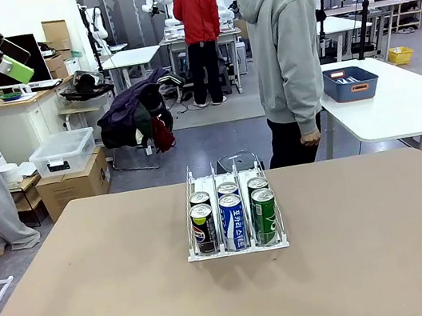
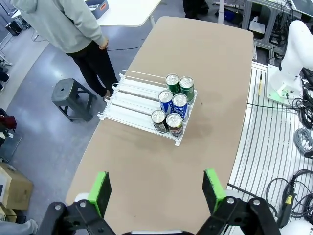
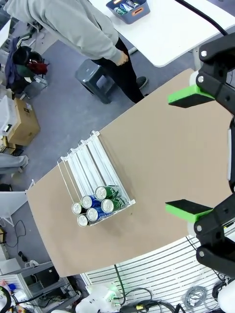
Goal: Fill the beverage cans into the dispenser.
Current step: Pick up the Sprite handed by the human.
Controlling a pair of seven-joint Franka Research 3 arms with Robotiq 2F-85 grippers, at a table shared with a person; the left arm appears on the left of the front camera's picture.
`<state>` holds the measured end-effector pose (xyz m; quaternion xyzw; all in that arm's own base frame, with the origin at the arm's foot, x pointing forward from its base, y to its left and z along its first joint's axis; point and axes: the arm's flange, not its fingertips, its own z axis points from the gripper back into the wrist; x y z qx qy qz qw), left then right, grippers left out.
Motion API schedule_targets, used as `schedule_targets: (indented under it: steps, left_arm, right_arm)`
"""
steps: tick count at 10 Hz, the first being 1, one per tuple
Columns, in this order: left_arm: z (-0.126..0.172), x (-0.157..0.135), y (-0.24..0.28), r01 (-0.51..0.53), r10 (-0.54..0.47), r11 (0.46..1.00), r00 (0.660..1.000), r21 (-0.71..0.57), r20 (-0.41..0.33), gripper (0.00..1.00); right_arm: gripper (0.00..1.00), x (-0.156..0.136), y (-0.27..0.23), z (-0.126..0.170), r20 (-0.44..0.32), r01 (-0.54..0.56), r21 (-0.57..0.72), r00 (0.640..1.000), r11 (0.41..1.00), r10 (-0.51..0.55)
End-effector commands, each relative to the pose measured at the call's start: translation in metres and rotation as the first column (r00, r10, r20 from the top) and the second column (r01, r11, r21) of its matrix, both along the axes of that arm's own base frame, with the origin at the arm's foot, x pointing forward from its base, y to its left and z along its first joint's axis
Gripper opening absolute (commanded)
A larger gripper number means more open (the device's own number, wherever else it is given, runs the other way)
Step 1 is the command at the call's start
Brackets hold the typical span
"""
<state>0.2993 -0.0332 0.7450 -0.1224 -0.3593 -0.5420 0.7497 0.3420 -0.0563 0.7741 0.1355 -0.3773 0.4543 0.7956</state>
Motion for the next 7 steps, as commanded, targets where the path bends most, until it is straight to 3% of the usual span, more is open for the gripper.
schedule_targets:
  steps: [1, 7]
  left_arm:
    - [-0.0003, -0.0001, 0.0013, 0.002, -0.002, 1.0, 1.0, -0.001, -0.009, 1.0]
    - [0.0002, -0.0002, -0.0002, 0.0, 0.0, 1.0, 1.0, 0.0, 0.0, 1.0]
  right_arm:
    - [1.0, 0.0024, -0.0031, -0.0025, 0.016, 0.008, 0.03, 1.0, 1.0, -0.009]
    - [1.0, 0.0, 0.0, 0.0, 0.0, 0.0, 0.0, 1.0, 1.0, 0.0]
